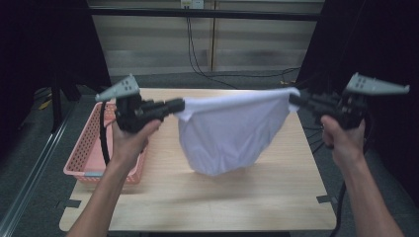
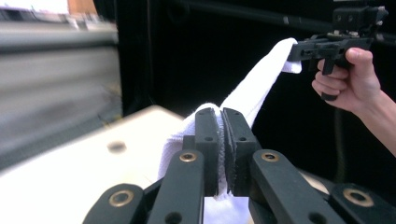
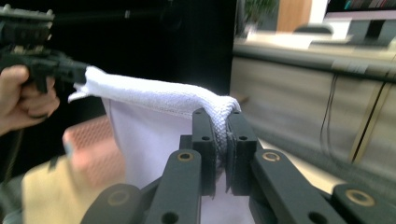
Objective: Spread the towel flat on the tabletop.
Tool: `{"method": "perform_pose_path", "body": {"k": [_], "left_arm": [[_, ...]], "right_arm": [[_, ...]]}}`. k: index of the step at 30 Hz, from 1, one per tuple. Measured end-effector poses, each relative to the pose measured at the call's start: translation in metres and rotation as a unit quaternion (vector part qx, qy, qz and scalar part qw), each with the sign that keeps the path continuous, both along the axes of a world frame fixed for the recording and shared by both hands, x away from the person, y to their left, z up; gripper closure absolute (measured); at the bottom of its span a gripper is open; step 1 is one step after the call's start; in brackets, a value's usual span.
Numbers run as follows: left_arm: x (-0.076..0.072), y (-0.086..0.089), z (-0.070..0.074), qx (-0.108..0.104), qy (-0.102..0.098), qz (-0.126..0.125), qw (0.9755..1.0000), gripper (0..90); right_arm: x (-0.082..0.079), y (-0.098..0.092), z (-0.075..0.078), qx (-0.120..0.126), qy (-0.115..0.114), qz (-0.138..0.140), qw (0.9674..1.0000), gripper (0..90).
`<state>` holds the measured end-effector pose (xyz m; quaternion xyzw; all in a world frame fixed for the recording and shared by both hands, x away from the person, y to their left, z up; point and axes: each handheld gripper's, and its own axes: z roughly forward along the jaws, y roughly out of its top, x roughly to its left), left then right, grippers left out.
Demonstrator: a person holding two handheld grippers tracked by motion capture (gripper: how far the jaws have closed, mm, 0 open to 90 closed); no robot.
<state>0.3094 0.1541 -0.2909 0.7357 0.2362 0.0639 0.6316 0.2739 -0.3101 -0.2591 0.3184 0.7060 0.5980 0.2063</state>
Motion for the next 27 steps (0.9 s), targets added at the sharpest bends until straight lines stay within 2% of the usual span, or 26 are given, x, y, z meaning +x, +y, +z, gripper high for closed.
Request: {"method": "perform_pose_path", "body": {"k": [2,3,5,7,9,11,12,14,15,16,17,18,19,21,24,25,26,27], "left_arm": [[-0.019,0.003,-0.034,0.010,0.026,-0.016,0.9995,85.8],[-0.025,0.004,-0.045,0.012,0.037,-0.023,0.9990,85.8],[-0.044,0.006,-0.071,0.025,0.061,-0.036,0.9972,85.8],[-0.063,0.008,-0.093,0.029,0.083,-0.047,0.9950,85.6],[-0.083,0.010,-0.110,0.039,0.103,-0.060,0.9921,85.5],[-0.099,0.010,-0.124,0.050,0.124,-0.078,0.9880,85.2],[-0.107,0.009,-0.130,0.068,0.133,-0.079,0.9857,84.6],[-0.116,0.011,-0.137,0.088,0.132,-0.090,0.9833,79.4],[-0.117,0.012,-0.138,0.086,0.132,-0.084,0.9839,74.7],[-0.115,0.015,-0.140,0.076,0.133,-0.085,0.9845,69.2],[-0.110,0.018,-0.142,0.065,0.134,-0.089,0.9847,68.8],[-0.105,0.020,-0.142,0.074,0.132,-0.075,0.9857,68.0],[-0.098,0.021,-0.143,0.077,0.134,-0.064,0.9859,66.6],[-0.078,0.024,-0.145,0.074,0.141,-0.048,0.9860,66.0],[-0.049,0.021,-0.156,0.085,0.146,-0.030,0.9852,66.1],[-0.034,0.016,-0.164,0.096,0.157,-0.018,0.9827,66.2],[-0.025,0.011,-0.169,0.103,0.163,-0.022,0.9810,66.1],[-0.019,0.008,-0.173,0.113,0.161,-0.018,0.9804,65.8]], "right_arm": [[-0.018,-0.001,-0.030,-0.003,0.029,0.012,0.9995,84.5],[-0.030,-0.001,-0.050,-0.007,0.047,0.020,0.9987,84.5],[-0.048,-0.001,-0.076,-0.013,0.068,0.029,0.9972,84.5],[-0.070,-0.002,-0.105,-0.005,0.097,0.042,0.9944,84.5],[-0.095,-0.001,-0.128,-0.011,0.122,0.051,0.9912,84.4],[-0.119,-0.001,-0.147,-0.015,0.144,0.062,0.9875,83.8],[-0.126,-0.001,-0.153,-0.016,0.153,0.066,0.9859,81.7],[-0.141,0.000,-0.166,-0.028,0.175,0.070,0.9817,65.9],[-0.147,-0.002,-0.171,-0.029,0.180,0.058,0.9815,62.7],[-0.148,-0.004,-0.172,-0.025,0.177,0.060,0.9820,61.0],[-0.148,-0.007,-0.173,-0.017,0.176,0.058,0.9825,57.3],[-0.144,-0.011,-0.174,-0.003,0.172,0.046,0.9841,55.3],[-0.139,-0.013,-0.174,-0.002,0.171,0.044,0.9843,56.1],[-0.126,-0.010,-0.174,-0.046,0.164,0.023,0.9851,56.0],[-0.097,0.000,-0.183,-0.073,0.170,0.020,0.9824,59.9],[-0.088,0.003,-0.185,-0.082,0.173,0.019,0.9814,61.1],[-0.073,0.010,-0.190,-0.098,0.172,0.024,0.9798,62.5],[-0.063,0.015,-0.193,-0.110,0.173,0.020,0.9786,63.0]]}}
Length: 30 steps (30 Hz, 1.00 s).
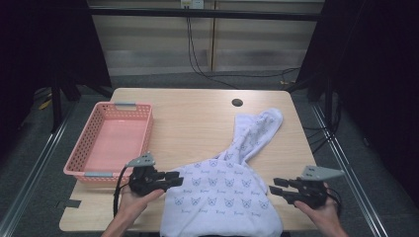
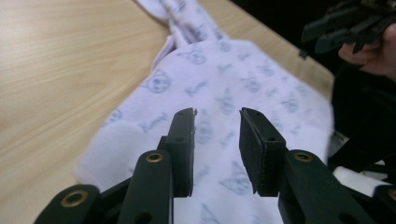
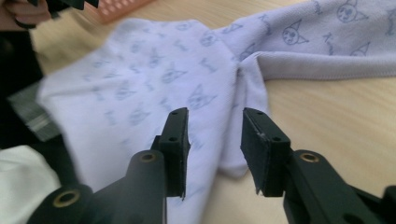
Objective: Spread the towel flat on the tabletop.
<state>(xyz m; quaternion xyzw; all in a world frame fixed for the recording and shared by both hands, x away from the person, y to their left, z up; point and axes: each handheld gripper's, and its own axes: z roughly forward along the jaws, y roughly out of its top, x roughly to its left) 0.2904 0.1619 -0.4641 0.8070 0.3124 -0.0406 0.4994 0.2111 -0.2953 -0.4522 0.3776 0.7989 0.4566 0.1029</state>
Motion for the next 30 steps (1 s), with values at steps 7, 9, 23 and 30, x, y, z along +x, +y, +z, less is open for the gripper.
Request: {"method": "perform_pose_path", "body": {"k": [7,9,23,30], "left_arm": [[0.031,-0.022,-0.032,0.073,0.013,0.002,0.9973,57.9],[0.030,-0.026,-0.037,0.090,0.018,-0.009,0.9957,57.8],[-0.018,-0.023,-0.020,0.071,0.015,-0.087,0.9935,89.5],[-0.061,-0.014,-0.012,0.037,0.025,-0.138,0.9894,89.2]], "right_arm": [[0.058,0.020,-0.023,-0.031,0.020,-0.003,0.9993,58.6],[0.068,0.028,-0.030,-0.037,0.030,0.003,0.9989,56.1],[0.065,0.044,-0.030,-0.030,0.056,0.010,0.9979,86.3],[0.023,0.005,-0.016,0.004,0.050,-0.029,0.9983,86.7]]}}
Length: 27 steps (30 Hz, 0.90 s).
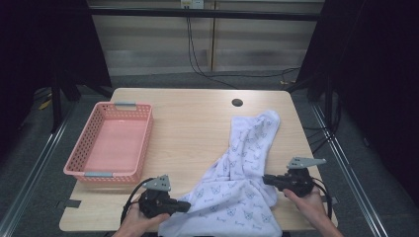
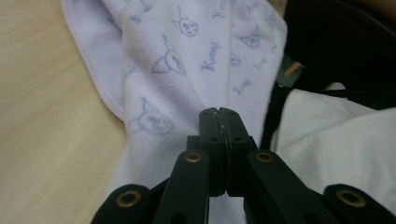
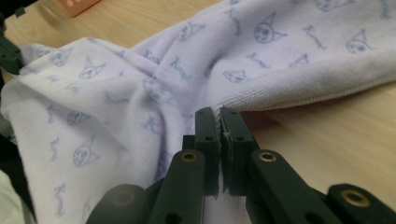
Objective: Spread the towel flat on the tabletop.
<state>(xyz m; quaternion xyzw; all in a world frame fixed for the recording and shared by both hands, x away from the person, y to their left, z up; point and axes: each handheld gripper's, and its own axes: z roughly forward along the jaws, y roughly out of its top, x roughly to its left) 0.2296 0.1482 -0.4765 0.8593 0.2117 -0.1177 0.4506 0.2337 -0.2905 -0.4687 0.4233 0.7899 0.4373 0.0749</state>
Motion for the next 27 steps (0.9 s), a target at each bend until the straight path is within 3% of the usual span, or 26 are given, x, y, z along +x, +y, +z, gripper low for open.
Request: {"method": "perform_pose_path", "body": {"k": [2,4,5,8,10,12,13,15,20,21,22,23,25,27], "left_arm": [[-0.001,0.003,0.003,-0.013,-0.006,-0.001,0.9999,88.0],[0.008,0.005,0.008,-0.043,0.004,0.016,0.9990,74.4],[0.016,0.005,0.012,-0.053,-0.004,0.027,0.9982,72.0],[0.040,-0.003,0.016,-0.052,-0.014,0.054,0.9971,64.2],[0.060,-0.015,0.012,-0.028,-0.021,0.083,0.9960,64.9],[0.081,-0.029,0.000,-0.004,-0.008,0.091,0.9958,63.1],[0.091,-0.038,-0.007,0.015,-0.012,0.100,0.9948,62.2],[0.103,-0.051,-0.018,0.033,-0.001,0.102,0.9943,58.7],[0.103,-0.071,-0.022,0.057,-0.006,0.085,0.9947,55.8],[0.101,-0.074,-0.022,0.056,-0.009,0.080,0.9952,59.5],[0.096,-0.078,-0.023,0.071,-0.027,0.063,0.9952,67.2],[0.092,-0.082,-0.024,0.080,-0.041,0.061,0.9941,72.8],[0.092,-0.083,-0.024,0.083,-0.039,0.050,0.9945,83.5],[0.093,-0.079,-0.023,0.086,-0.036,0.052,0.9942,86.8]], "right_arm": [[-0.009,-0.014,0.000,-0.004,0.003,-0.020,0.9998,87.0],[-0.014,-0.027,-0.001,0.001,0.007,-0.039,0.9992,87.1],[-0.016,-0.033,-0.002,-0.001,0.006,-0.046,0.9989,87.1],[-0.016,-0.043,-0.006,0.000,0.008,-0.056,0.9984,86.8],[-0.012,-0.044,-0.007,-0.006,0.006,-0.062,0.9980,86.6],[-0.006,-0.044,-0.007,-0.005,0.006,-0.064,0.9979,86.5],[-0.003,-0.045,-0.008,-0.005,0.002,-0.065,0.9979,86.5],[0.001,-0.044,-0.007,-0.002,-0.001,-0.069,0.9976,86.4],[0.006,-0.045,-0.008,-0.002,-0.003,-0.065,0.9979,85.0],[0.007,-0.046,-0.009,0.001,-0.003,-0.064,0.9980,85.0],[0.008,-0.046,-0.009,0.002,-0.003,-0.064,0.9980,85.0],[0.007,-0.046,-0.009,0.003,-0.003,-0.063,0.9980,84.7],[0.006,-0.045,-0.008,0.002,-0.003,-0.059,0.9982,84.7],[0.005,-0.045,-0.008,0.002,-0.002,-0.060,0.9982,85.0]]}}
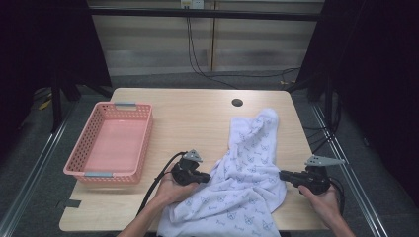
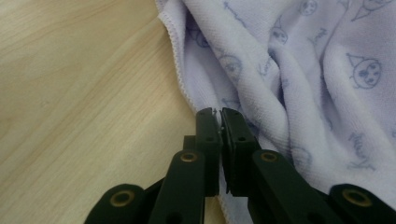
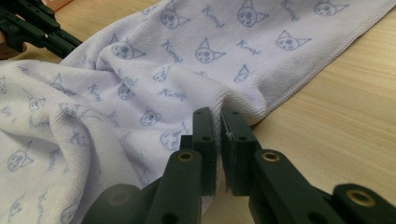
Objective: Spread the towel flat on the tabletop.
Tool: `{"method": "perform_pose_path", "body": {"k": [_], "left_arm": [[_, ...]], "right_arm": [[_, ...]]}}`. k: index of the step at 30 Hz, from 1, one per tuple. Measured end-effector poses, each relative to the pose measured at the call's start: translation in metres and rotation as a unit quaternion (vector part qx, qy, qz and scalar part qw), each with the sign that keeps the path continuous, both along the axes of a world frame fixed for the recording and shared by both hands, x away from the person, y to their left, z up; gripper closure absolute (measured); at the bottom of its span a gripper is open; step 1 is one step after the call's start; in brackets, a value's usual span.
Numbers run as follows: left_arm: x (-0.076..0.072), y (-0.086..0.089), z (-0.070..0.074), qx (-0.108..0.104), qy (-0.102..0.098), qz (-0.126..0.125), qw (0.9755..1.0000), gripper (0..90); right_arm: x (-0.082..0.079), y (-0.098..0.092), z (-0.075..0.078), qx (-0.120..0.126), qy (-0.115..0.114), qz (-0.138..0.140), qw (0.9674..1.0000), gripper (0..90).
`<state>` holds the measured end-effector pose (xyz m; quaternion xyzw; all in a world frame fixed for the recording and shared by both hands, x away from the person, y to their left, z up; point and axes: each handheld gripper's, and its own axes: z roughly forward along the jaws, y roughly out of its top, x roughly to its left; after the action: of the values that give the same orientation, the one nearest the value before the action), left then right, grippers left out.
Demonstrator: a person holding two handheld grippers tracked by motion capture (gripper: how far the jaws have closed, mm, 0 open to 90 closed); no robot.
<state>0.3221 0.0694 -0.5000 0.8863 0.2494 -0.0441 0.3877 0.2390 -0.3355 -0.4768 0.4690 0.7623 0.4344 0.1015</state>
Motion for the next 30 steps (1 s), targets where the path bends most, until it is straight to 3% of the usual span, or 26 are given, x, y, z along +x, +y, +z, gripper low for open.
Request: {"method": "perform_pose_path", "body": {"k": [7,9,11,12,14,17,20,23,24,26,28,30], "left_arm": [[-0.002,0.041,0.011,-0.028,-0.004,0.065,0.9975,87.6],[-0.009,0.057,0.020,-0.052,-0.005,0.076,0.9958,87.6],[-0.020,0.072,0.027,-0.059,-0.013,0.087,0.9944,87.6],[-0.026,0.079,0.028,-0.069,-0.009,0.092,0.9934,87.6],[-0.040,0.091,0.029,-0.060,-0.017,0.095,0.9935,87.6],[-0.059,0.110,0.031,-0.071,-0.010,0.102,0.9922,87.6],[-0.079,0.124,0.031,-0.098,0.020,0.096,0.9904,87.6],[-0.103,0.125,0.037,-0.080,-0.001,0.076,0.9939,87.6],[-0.107,0.125,0.040,-0.095,0.004,0.073,0.9928,87.4],[-0.107,0.124,0.045,-0.087,-0.018,0.072,0.9935,82.6],[-0.095,0.123,0.045,-0.089,-0.016,0.073,0.9932,77.0],[-0.079,0.120,0.042,-0.090,-0.019,0.092,0.9915,73.1]], "right_arm": [[-0.003,-0.003,0.001,0.004,-0.005,0.003,1.0000,85.5],[-0.005,-0.004,0.002,0.003,-0.006,0.003,1.0000,85.4],[-0.008,-0.004,0.004,0.008,-0.006,0.004,0.9999,85.5],[-0.010,-0.004,0.005,0.008,-0.008,0.007,0.9999,85.6],[-0.016,-0.002,0.006,0.003,-0.008,0.012,0.9999,86.1],[-0.026,-0.002,0.008,-0.005,-0.006,0.015,0.9999,87.0],[-0.039,-0.006,0.010,0.002,-0.002,0.021,0.9998,87.0],[-0.060,-0.003,0.013,0.006,-0.001,0.032,0.9995,87.0],[-0.068,-0.002,0.013,0.003,0.001,0.036,0.9994,85.6],[-0.074,0.001,0.014,-0.012,-0.004,0.044,0.9989,76.3],[-0.072,0.003,0.015,-0.009,-0.012,0.041,0.9991,65.7],[-0.065,0.004,0.017,-0.010,-0.021,0.036,0.9991,60.5]]}}
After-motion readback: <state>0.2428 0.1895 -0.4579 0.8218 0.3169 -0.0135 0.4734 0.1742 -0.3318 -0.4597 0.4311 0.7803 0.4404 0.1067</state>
